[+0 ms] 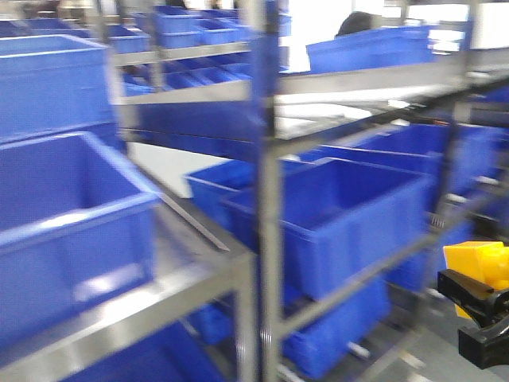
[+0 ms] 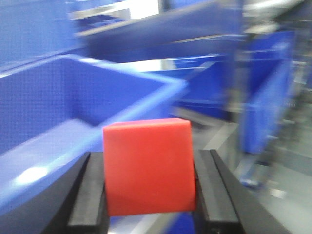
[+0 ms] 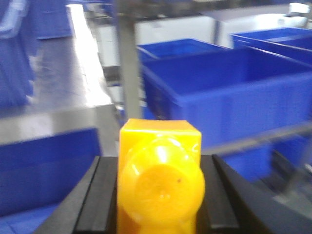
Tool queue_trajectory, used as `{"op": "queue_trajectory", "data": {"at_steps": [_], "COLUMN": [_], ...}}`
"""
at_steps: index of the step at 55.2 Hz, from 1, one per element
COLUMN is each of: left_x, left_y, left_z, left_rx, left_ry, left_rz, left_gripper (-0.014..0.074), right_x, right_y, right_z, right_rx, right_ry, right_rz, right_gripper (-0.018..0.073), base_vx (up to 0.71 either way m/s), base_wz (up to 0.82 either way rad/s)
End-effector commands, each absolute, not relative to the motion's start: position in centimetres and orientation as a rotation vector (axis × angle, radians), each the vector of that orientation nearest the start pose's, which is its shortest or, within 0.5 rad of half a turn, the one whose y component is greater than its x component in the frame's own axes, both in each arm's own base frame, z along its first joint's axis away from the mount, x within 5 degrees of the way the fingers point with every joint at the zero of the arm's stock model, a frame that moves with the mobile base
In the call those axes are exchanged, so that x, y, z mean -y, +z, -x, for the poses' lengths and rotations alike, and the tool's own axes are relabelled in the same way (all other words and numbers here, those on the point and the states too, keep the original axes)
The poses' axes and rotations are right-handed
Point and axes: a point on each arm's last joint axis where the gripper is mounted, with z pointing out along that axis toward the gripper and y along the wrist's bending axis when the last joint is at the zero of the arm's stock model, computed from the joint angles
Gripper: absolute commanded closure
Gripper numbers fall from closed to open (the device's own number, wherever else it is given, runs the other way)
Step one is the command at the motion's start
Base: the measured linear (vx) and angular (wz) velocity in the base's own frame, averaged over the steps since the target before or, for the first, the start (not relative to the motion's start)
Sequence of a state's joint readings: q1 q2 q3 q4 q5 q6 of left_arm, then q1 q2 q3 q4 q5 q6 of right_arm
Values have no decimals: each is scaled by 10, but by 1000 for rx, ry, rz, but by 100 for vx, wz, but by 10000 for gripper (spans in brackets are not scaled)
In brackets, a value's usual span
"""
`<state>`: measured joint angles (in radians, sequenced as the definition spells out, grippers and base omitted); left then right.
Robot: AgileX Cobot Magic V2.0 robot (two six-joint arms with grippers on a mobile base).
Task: Pick red and yellow blocks into blue bin
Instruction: 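Drive the base to the blue bin holding both blocks, then extend both grippers over the blue bin and open them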
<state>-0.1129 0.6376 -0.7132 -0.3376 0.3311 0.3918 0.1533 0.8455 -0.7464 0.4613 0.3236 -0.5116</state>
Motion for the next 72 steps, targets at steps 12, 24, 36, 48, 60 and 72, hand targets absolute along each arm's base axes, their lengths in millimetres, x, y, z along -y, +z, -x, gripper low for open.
{"op": "queue_trajectory", "data": {"at_steps": [12, 24, 36, 48, 60, 72], "left_x": [23, 23, 23, 23, 23, 23], "left_y": [387, 387, 387, 387, 387, 387], "left_z": [-127, -127, -127, -127, -127, -127], "left_rx": [-1604, -1604, -1604, -1604, -1604, -1604], "left_ry": [-128, -128, -128, -128, -128, -128], "left_rz": [-193, -193, -193, -193, -193, -193], "left_gripper": [594, 594, 594, 594, 594, 594], "right_x": [-37, -37, -37, -37, -37, -37], "right_y": [369, 369, 369, 369, 369, 369], "right_z": [-174, -174, -174, -174, -175, -175], "right_rx": [-1753, -1753, -1753, -1753, -1756, -1757], "right_ry": [169, 169, 169, 169, 169, 169], "right_rz": [267, 267, 267, 267, 267, 267], "right_gripper": [569, 569, 569, 569, 569, 569], "base_vx": [28, 21, 16, 13, 6, 1], "base_wz": [75, 64, 63, 54, 25, 3]}}
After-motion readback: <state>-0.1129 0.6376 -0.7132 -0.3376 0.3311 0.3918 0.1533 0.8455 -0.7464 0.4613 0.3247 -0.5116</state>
